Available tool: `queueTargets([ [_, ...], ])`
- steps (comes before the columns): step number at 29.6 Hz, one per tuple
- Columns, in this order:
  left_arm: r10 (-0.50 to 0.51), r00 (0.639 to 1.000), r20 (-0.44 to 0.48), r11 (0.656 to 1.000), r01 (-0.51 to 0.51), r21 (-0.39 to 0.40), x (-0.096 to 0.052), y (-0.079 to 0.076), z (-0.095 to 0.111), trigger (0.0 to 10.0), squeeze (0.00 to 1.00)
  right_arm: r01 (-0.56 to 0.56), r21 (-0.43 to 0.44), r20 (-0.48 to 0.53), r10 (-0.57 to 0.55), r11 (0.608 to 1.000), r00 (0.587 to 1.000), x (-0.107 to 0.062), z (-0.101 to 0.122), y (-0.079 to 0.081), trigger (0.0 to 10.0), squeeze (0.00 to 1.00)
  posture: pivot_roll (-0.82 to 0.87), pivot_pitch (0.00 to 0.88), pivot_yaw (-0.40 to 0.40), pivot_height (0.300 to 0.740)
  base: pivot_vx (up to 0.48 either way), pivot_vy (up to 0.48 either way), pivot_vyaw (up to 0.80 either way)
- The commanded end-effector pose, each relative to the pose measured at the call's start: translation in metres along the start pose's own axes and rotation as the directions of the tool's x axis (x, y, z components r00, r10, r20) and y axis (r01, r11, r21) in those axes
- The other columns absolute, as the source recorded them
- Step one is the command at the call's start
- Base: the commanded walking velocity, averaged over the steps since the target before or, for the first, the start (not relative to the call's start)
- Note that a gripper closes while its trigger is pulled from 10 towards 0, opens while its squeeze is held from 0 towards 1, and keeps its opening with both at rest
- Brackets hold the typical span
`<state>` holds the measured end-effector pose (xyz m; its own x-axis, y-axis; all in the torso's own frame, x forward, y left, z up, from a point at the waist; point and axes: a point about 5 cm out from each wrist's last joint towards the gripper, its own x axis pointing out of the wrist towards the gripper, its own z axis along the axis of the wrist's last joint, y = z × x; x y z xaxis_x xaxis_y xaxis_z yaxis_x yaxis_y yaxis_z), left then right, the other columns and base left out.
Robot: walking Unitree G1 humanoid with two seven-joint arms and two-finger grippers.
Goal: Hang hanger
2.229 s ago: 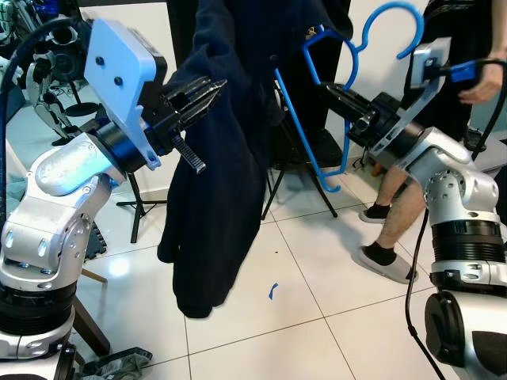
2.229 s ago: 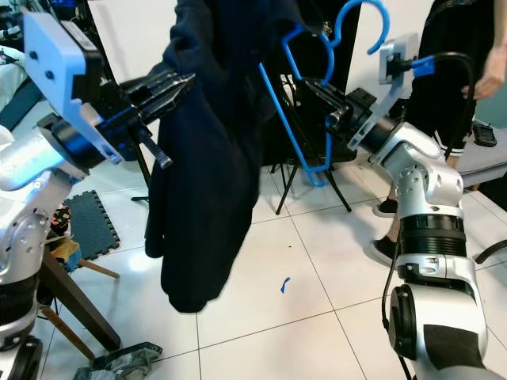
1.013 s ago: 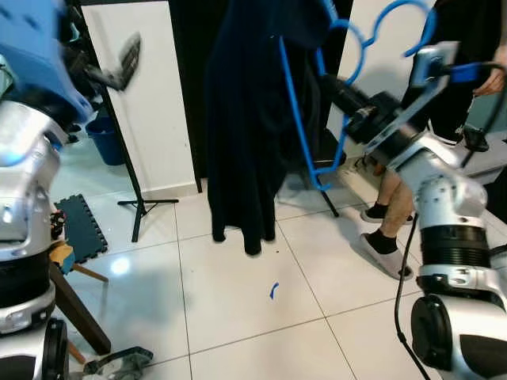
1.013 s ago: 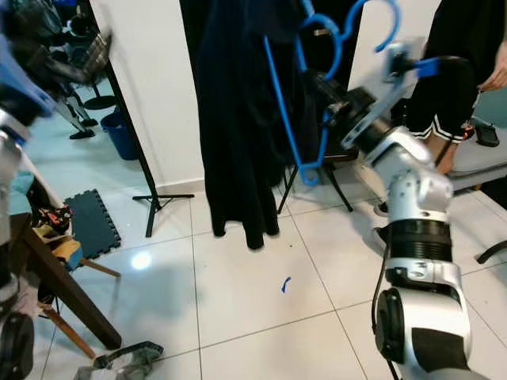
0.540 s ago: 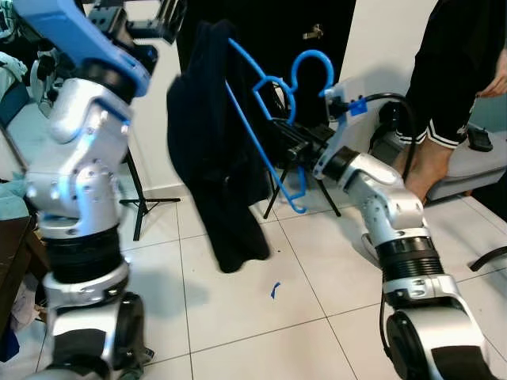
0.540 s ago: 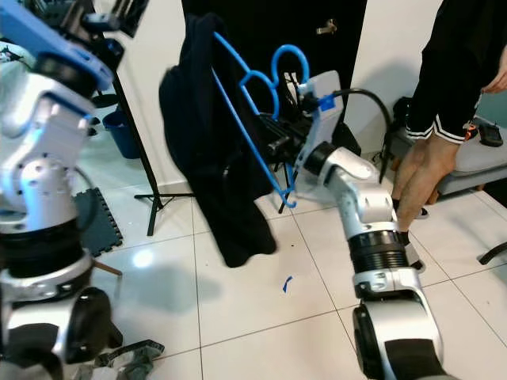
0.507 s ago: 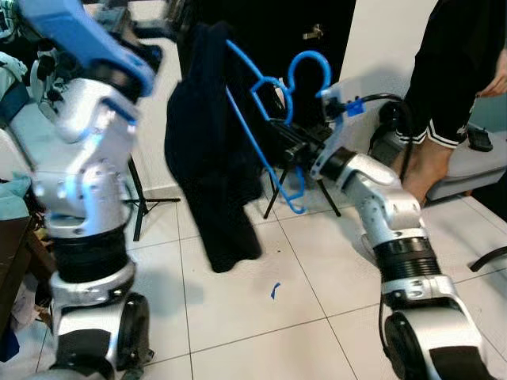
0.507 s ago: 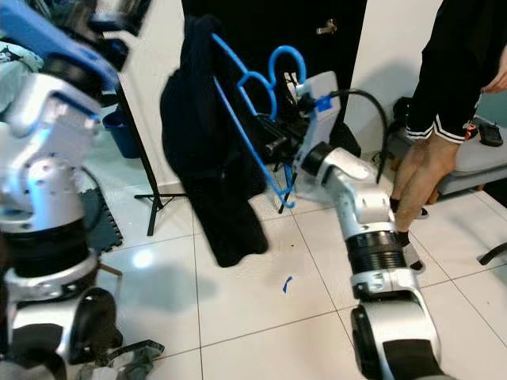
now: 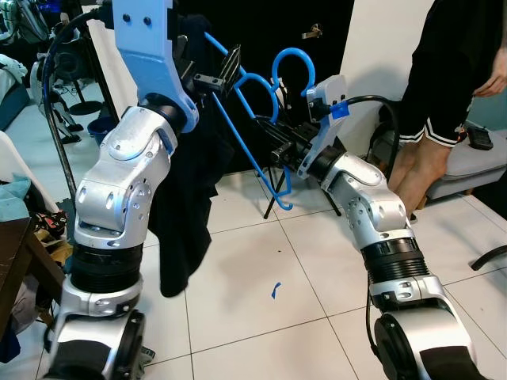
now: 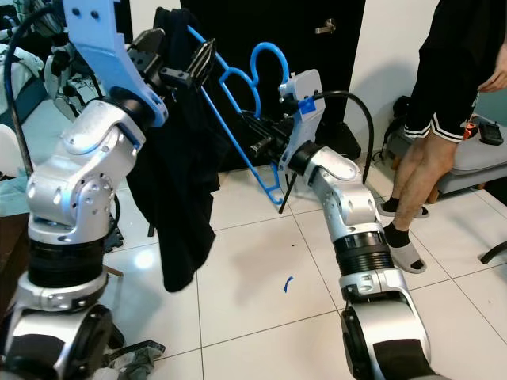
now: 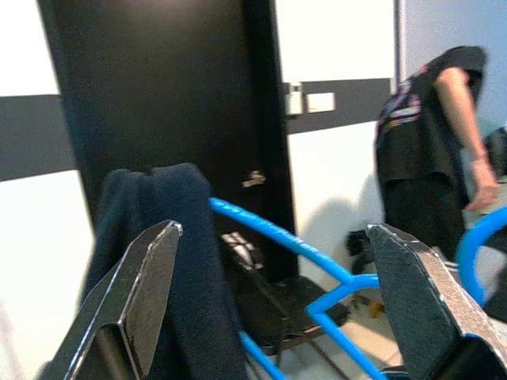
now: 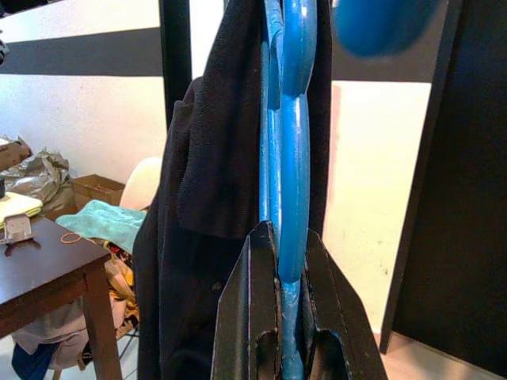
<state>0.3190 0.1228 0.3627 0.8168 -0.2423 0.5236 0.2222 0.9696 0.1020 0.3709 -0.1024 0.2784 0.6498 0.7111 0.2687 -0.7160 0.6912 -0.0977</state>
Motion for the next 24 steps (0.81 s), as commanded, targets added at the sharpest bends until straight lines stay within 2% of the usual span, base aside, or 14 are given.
queueTargets([
  [1, 0.022, 0.999, -0.028, 0.998, -0.021, 0.054, -0.003, 0.004, -0.006, 10.0, 0.00, -0.009, -0.037, 0.118, 0.014, 0.999, 0.993, 0.004, 0.026, 0.002, 10.0, 0.00, 0.02, 0.000, 0.048, 0.740, 0.000, 0.000, 0.00],
  [3, 0.074, 0.996, -0.049, 0.985, -0.065, 0.158, -0.006, 0.013, -0.010, 10.0, 0.00, -0.021, -0.027, 0.142, 0.025, 0.999, 0.990, 0.003, 0.031, 0.002, 10.0, 0.00, 0.02, 0.000, 0.050, 0.740, 0.000, 0.000, 0.00],
  [13, 0.103, 0.994, -0.048, 0.981, -0.093, 0.172, -0.007, 0.020, -0.010, 10.0, 0.00, -0.037, -0.019, 0.157, 0.040, 0.999, 0.987, 0.002, 0.034, 0.003, 10.0, 0.00, 0.01, 0.000, 0.050, 0.740, 0.000, 0.000, 0.00],
  [14, 0.115, 0.993, -0.036, 0.977, -0.107, 0.184, -0.007, 0.025, -0.007, 10.0, 0.00, -0.057, -0.018, 0.161, 0.059, 0.998, 0.985, 0.001, 0.034, 0.005, 10.0, 0.00, 0.01, 0.000, 0.052, 0.740, 0.000, 0.000, 0.00],
  [18, 0.115, 0.993, -0.036, 0.977, -0.107, 0.184, -0.007, 0.025, -0.007, 10.0, 0.00, -0.057, -0.018, 0.161, 0.059, 0.998, 0.985, 0.001, 0.034, 0.005, 10.0, 0.00, 0.01, 0.000, 0.052, 0.740, 0.000, 0.000, 0.00],
  [20, 0.139, 0.990, -0.002, 0.973, -0.136, 0.184, -0.006, 0.036, 0.001, 10.0, 0.00, -0.107, -0.027, 0.151, 0.110, 0.994, 0.982, -0.001, 0.033, 0.012, 10.0, 0.00, 0.01, 0.000, 0.055, 0.740, 0.000, 0.000, 0.00],
  [24, 0.147, 0.989, 0.012, 0.974, -0.147, 0.175, -0.005, 0.039, 0.006, 10.0, 0.00, -0.118, -0.030, 0.146, 0.121, 0.993, 0.982, -0.001, 0.032, 0.014, 10.0, 0.00, 0.01, 0.000, 0.056, 0.740, 0.000, 0.000, 0.00],
])
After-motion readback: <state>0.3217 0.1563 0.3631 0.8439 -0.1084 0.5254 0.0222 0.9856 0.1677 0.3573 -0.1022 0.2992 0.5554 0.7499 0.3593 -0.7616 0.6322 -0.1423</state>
